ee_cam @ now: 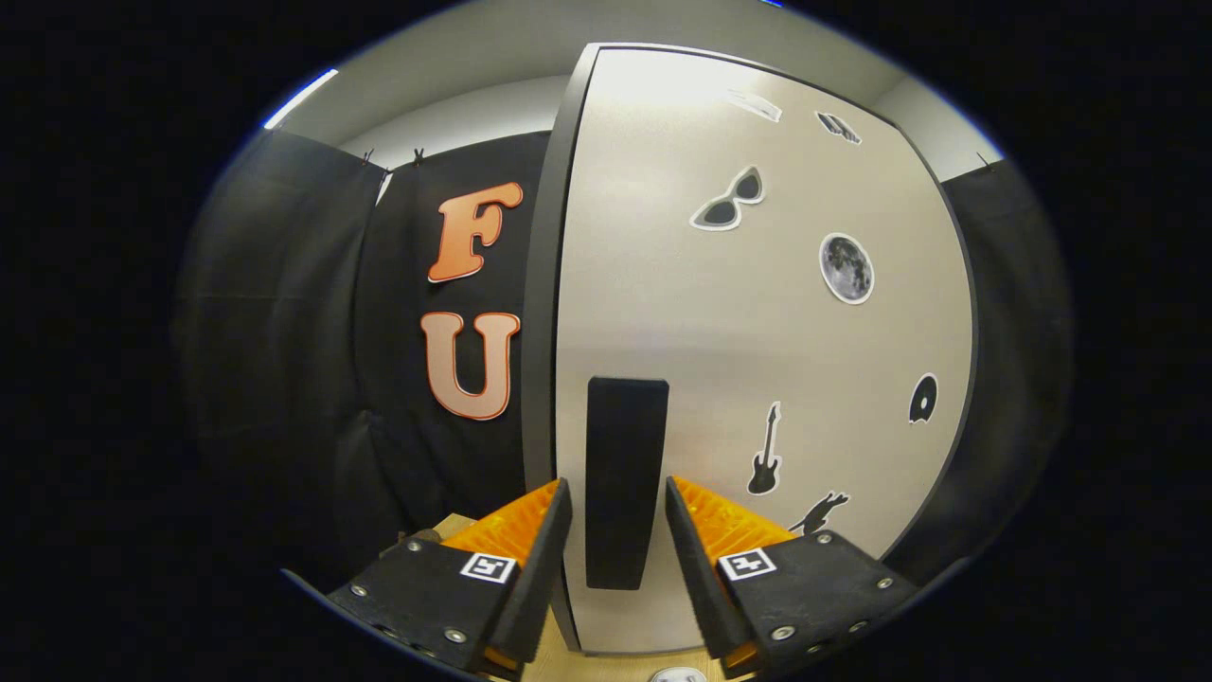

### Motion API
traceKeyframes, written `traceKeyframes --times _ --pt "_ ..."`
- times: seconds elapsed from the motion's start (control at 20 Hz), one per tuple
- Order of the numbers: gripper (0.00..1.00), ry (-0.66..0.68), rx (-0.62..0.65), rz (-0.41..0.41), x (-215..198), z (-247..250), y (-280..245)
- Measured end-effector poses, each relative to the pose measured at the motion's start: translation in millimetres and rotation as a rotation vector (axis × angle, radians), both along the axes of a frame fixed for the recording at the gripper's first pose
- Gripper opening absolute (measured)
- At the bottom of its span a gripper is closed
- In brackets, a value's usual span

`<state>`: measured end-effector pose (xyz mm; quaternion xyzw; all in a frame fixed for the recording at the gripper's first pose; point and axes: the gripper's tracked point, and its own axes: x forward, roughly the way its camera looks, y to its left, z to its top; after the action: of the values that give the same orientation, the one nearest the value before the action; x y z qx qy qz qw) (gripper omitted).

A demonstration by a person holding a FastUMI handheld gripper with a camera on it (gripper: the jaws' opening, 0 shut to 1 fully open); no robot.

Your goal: Open the shoe cabinet door, grab the shoes and put them into the shoe cabinet, then close the shoe cabinet door.

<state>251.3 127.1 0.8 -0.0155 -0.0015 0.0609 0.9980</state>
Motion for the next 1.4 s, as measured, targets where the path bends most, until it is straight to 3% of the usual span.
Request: traceKeyframes --times 0.1,0.15,0.7,1.4 --pt "0.41 0.010 0.032 -0.002 -1.3 -1.6 -1.5" --pt "0.37 0.017 0.042 0.002 -1.3 -2.8 -1.1" --pt "0.26 0.051 0.079 0.043 -36.2 -2.2 -13.7" --pt "0.18 0.080 0.088 -0.104 -115.7 -1.1 -89.9"
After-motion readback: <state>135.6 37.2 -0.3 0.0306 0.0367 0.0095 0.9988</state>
